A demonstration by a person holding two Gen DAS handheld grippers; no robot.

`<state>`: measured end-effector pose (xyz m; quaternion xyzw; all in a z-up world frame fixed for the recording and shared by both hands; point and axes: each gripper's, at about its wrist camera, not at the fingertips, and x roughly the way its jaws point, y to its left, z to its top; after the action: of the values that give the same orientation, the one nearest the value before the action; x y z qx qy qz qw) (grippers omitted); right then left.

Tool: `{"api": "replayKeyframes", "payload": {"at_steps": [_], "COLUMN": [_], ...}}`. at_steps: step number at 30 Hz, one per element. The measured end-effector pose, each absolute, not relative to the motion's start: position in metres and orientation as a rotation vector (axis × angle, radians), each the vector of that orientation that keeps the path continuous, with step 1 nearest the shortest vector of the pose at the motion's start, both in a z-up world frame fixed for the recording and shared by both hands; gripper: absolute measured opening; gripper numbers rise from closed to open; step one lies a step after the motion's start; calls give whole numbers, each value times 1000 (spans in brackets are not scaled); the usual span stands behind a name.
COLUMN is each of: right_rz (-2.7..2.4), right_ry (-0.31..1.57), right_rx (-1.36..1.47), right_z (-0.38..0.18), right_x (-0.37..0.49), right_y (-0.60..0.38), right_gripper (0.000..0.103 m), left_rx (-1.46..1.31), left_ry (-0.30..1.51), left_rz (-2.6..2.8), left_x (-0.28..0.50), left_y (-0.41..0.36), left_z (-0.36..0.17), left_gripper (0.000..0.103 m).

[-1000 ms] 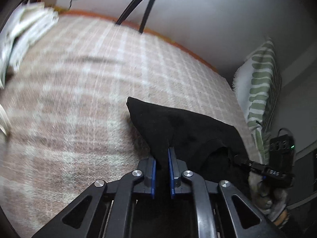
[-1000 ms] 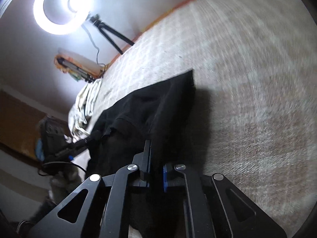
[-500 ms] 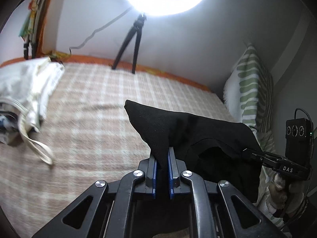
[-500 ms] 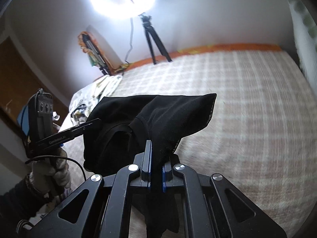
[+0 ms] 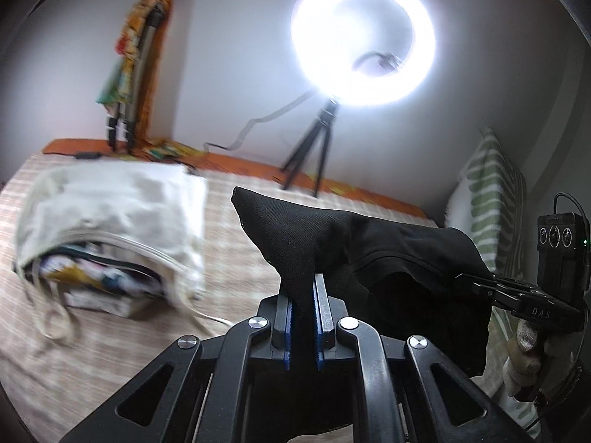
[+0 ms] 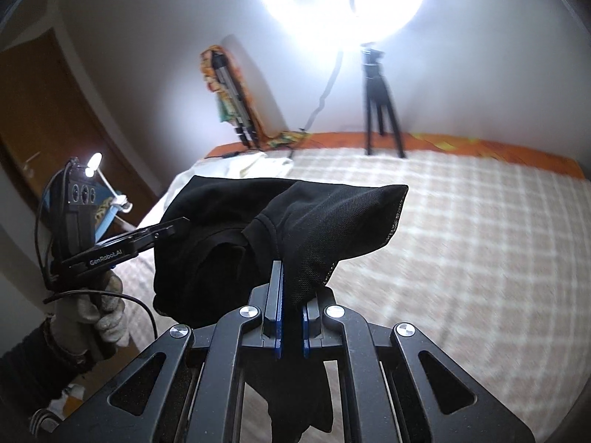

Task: Fold small clothes
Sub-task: 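Grasp the folded black bundle with both tools and lift it, then lower the bundle onto the white cloth bag with both tools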

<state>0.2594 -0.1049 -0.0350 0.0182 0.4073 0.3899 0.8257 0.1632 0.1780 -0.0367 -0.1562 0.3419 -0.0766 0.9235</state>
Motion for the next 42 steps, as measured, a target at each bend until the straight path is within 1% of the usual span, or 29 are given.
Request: {"api": "replayKeyframes", "payload": {"at_steps": [6,13,24,33,36,37,38,39,40,41,42], "right_rz": [877,916,939,908,877,869,844,825,814,809,809], "right_ry": [841,821,807,864,893,900,908,912,918,921,911], "right_rx": [6,-20,-23,-32,-57,-62,-74,-84,-90,-88,-80], "right_z": [-29,-31,-43,-78,-88,-90,-92,-93,-94,-93,-91], "right_x": [274,293,333,375,380,383,384,385,387,388,387], "right_y": [-41,37,129,170,173,174,172,170,170,167,161], "right_gripper": [6,6,6,6,6,10,10,12,20,28,31], "left_rx": [-320,-293,-266,-251,-230,-227,-221,-222,-226,-227,-224], "left_ry": [669,643,625,691,711,713,710,708,705,700,700], "left_rz": [-87,-19,63,149,185,196,208,217,219,223,229], "left_x": [160,162,198,242,249,251,251,251,251,250,248], "left_y": [241,304,393,430,433,433,434,435,436,436,436], "left_z": [-24,-21,-15,-52,-63,-64,-65,-65,-65,-64,-62], "left_gripper": [6,6,6,6,9,11,12,20,29,31,32]}}
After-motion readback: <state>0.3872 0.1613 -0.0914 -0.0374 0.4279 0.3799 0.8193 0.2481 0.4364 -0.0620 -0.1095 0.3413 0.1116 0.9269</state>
